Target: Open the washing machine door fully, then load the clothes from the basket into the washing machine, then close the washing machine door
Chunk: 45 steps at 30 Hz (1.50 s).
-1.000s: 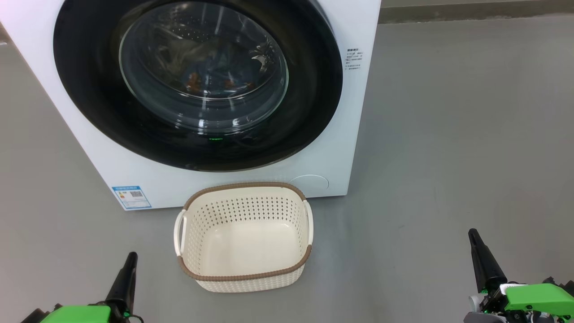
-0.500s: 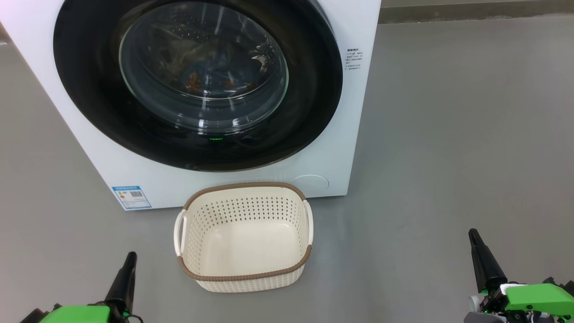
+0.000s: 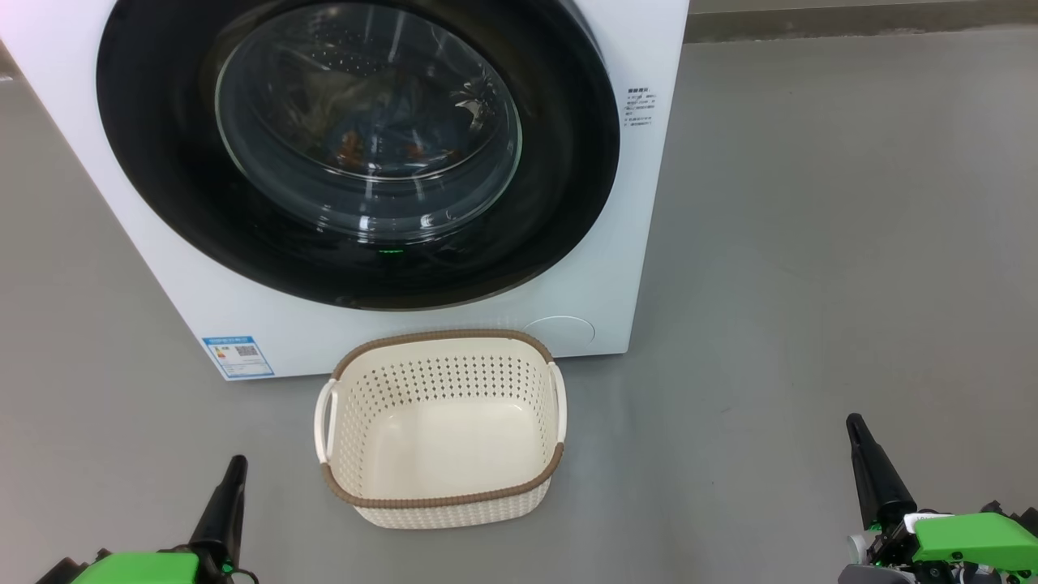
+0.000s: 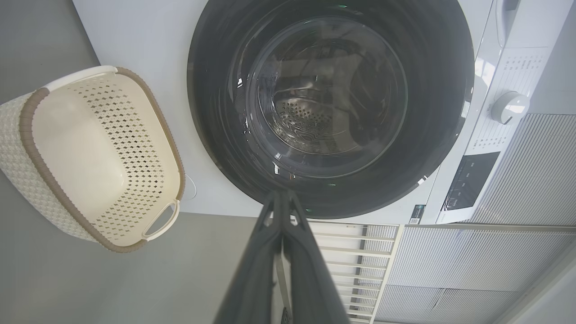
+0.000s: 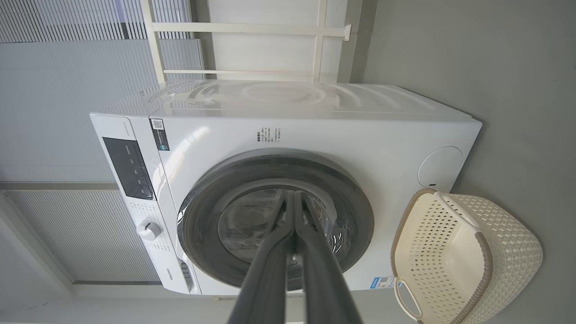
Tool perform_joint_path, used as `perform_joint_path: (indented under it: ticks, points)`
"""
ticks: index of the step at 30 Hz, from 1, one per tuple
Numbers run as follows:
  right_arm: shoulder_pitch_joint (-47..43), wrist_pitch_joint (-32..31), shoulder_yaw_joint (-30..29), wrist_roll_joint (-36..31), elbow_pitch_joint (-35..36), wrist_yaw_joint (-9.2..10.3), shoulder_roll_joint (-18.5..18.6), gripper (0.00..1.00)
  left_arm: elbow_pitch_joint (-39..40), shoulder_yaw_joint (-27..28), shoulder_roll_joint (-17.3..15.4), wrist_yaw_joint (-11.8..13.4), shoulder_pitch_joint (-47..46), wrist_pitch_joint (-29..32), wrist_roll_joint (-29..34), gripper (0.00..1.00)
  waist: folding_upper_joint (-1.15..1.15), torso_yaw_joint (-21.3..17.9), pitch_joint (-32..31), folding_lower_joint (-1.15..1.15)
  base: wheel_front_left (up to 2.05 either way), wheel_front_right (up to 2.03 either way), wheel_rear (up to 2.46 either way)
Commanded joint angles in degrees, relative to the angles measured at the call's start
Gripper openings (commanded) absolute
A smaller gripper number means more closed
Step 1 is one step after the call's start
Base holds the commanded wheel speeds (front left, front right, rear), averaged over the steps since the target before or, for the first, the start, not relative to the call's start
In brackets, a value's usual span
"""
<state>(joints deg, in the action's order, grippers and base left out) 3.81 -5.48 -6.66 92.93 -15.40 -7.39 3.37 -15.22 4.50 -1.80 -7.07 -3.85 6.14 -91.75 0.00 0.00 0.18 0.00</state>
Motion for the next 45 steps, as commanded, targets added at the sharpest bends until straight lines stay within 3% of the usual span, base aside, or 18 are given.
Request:
perform_joint_path:
  ticks: [1, 45]
  points:
    - [2.29, -0.33, 0.99, -0.06, 1.42, -0.10, 0.14, 0.00, 1.17, 2.01, -1.08, -0.42, -2.34, 0.34, -0.43, 0.00, 0.00, 0.00, 0.00, 0.00, 0.00, 0.00, 0.00]
    - [2.33, -0.66, 0.58, -0.41, 1.40, -0.10, -0.15, 0.00, 1.17, 2.01, -1.08, -0.42, -2.34, 0.34, -0.43, 0.00, 0.00, 0.00, 0.00, 0.00, 0.00, 0.00, 0.00]
